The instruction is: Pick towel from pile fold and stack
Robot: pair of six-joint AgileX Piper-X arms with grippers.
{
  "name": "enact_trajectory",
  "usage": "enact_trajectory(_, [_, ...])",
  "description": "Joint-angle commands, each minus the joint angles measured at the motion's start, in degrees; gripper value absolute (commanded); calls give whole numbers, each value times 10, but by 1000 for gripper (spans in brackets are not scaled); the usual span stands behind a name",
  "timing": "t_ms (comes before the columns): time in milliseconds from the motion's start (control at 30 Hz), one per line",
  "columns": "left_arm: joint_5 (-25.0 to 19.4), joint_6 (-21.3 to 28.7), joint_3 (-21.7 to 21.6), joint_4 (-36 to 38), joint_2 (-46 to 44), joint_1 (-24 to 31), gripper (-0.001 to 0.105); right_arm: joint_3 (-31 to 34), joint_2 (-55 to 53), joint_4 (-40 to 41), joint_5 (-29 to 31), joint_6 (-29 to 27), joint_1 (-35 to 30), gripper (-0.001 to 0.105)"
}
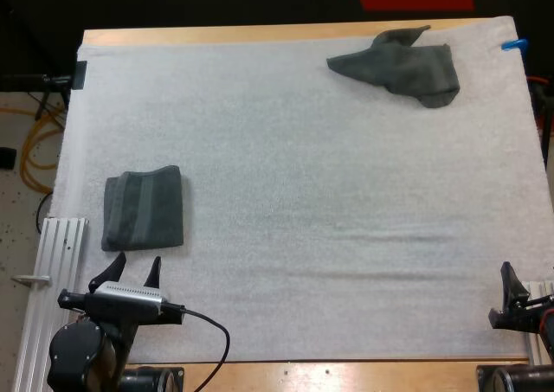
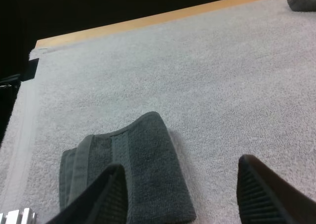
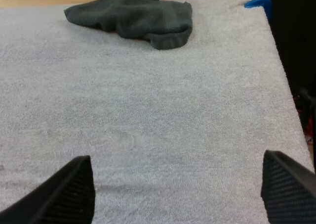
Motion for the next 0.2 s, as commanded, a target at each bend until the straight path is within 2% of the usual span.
enact_trajectory(0, [1, -6, -3, -7, -79, -2, 48, 0, -21, -6, 0, -1, 0, 69])
enact_trajectory(167, [1, -6, -3, -7, -79, -2, 48, 0, -21, -6, 0, -1, 0, 69])
